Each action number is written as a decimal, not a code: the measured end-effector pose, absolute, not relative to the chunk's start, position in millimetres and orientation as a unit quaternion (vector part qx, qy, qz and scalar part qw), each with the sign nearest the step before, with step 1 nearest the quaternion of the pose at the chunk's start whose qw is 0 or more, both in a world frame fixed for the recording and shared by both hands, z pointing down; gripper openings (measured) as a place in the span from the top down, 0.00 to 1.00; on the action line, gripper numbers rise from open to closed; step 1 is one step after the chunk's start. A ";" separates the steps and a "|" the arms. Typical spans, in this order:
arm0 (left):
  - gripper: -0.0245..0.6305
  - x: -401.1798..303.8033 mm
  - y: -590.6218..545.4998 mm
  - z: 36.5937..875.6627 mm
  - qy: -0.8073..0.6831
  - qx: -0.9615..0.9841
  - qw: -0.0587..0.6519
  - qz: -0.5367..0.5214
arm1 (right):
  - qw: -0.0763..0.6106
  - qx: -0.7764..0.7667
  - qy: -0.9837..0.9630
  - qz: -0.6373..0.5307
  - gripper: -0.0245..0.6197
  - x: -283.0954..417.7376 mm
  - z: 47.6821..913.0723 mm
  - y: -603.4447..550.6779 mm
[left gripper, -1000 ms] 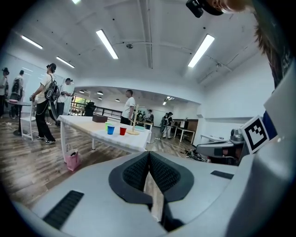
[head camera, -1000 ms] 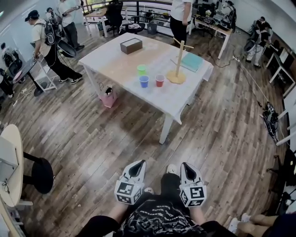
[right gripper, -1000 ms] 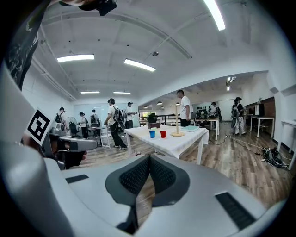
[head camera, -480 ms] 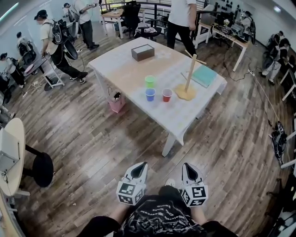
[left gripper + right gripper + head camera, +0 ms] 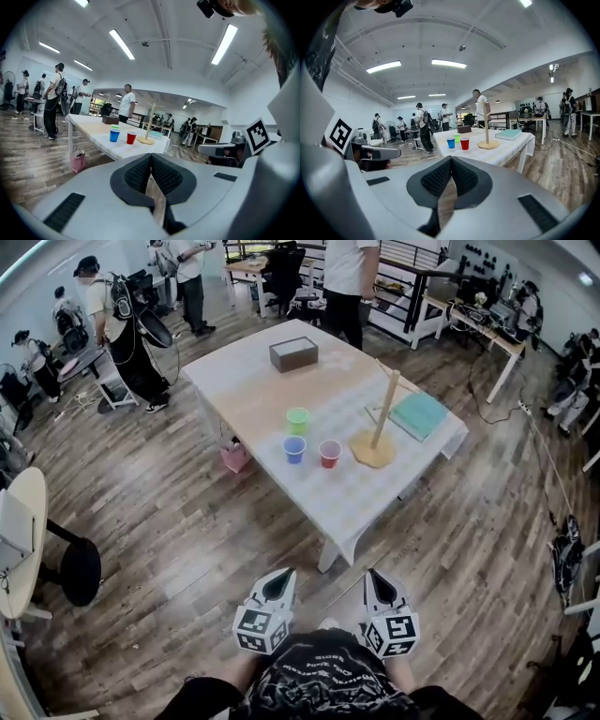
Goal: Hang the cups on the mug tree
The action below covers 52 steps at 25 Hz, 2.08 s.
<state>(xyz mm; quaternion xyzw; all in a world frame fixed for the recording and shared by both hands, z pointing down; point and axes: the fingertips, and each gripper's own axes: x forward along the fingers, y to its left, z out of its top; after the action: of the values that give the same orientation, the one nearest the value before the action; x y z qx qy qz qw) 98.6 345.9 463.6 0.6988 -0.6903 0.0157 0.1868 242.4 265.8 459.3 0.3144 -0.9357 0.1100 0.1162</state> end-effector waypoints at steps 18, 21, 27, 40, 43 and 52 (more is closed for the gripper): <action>0.93 89.1 243.2 483.2 -0.695 0.690 0.201 0.010 | 0.135 0.293 -0.934 0.151 0.95 229.4 481.1 166.7; 0.93 65.5 215.0 484.2 -0.692 0.694 0.198 0.008 | 0.133 0.305 -0.929 0.160 0.95 214.5 482.6 140.2; 0.93 8.2 137.9 482.6 -0.681 0.707 0.188 0.017 | 0.131 0.318 -0.919 0.192 0.95 160.9 489.1 69.9; 0.93 -93.2 17.0 476.5 -0.630 0.754 0.183 0.042 | 0.140 0.370 -0.887 0.240 0.95 60.9 495.4 -42.4; 0.93 -106.2 3.7 477.3 -0.614 0.767 0.182 0.046 | 0.146 0.380 -0.879 0.247 0.95 45.6 499.5 -54.1; 0.93 -141.4 -20.3 488.5 -0.580 0.791 0.185 0.058 | 0.164 0.401 -0.863 0.261 0.90 13.7 512.8 -85.6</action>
<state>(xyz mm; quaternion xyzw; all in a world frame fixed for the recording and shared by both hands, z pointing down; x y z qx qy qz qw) -141.4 -20.3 488.5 0.7914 -0.5799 0.0576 0.1848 13.7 -85.6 512.8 0.4008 -0.8628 0.2607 0.1643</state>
